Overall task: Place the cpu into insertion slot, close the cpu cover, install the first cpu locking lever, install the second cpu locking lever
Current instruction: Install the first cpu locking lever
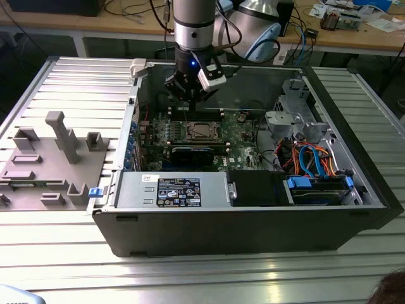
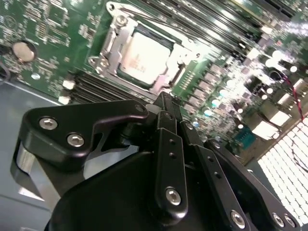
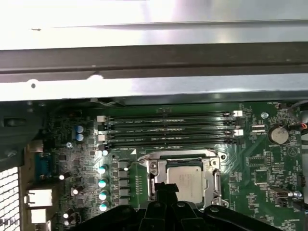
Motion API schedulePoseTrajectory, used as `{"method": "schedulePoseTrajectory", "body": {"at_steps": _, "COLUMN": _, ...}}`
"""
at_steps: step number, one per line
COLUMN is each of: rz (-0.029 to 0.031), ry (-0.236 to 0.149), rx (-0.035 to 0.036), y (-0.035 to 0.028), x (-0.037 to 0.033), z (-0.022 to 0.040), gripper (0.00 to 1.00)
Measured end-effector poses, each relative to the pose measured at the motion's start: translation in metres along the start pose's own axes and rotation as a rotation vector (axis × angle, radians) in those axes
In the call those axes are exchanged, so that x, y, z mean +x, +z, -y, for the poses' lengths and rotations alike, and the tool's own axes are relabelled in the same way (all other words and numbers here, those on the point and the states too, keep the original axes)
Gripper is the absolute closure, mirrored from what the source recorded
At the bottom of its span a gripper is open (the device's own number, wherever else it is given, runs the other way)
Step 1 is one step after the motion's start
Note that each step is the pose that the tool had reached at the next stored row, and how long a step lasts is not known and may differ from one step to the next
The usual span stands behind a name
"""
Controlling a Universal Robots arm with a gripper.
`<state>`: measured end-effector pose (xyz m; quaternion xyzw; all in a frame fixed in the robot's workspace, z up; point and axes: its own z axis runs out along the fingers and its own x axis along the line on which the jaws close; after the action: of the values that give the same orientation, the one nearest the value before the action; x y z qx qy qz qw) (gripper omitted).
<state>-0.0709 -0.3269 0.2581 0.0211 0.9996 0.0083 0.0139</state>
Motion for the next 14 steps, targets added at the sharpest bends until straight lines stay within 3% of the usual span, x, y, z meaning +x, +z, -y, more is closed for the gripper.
{"method": "schedulePoseTrajectory", "body": {"at_steps": 4, "rz": 0.0005, "ry": 0.000, "rx": -0.0059, "y": -0.0003, "x": 0.0132, "z": 0.0005, "gripper": 0.89}}
{"method": "schedulePoseTrajectory", "body": {"at_steps": 5, "rz": 0.0016, "ry": 0.000, "rx": -0.0123, "y": -0.0008, "x": 0.0303, "z": 0.0012, "gripper": 0.89}}
{"method": "schedulePoseTrajectory", "body": {"at_steps": 6, "rz": 0.0021, "ry": 0.000, "rx": -0.0153, "y": -0.0010, "x": 0.0384, "z": 0.0016, "gripper": 0.89}}
{"method": "schedulePoseTrajectory", "body": {"at_steps": 7, "rz": 0.0032, "ry": 0.001, "rx": -0.0193, "y": -0.0015, "x": 0.0538, "z": 0.0022, "gripper": 0.89}}
{"method": "schedulePoseTrajectory", "body": {"at_steps": 8, "rz": 0.0032, "ry": 0.001, "rx": -0.0218, "y": -0.0018, "x": 0.0640, "z": 0.0027, "gripper": 0.89}}
{"method": "schedulePoseTrajectory", "body": {"at_steps": 14, "rz": 0.0032, "ry": 0.001, "rx": -0.0220, "y": -0.0018, "x": 0.0674, "z": 0.0028, "gripper": 0.89}}
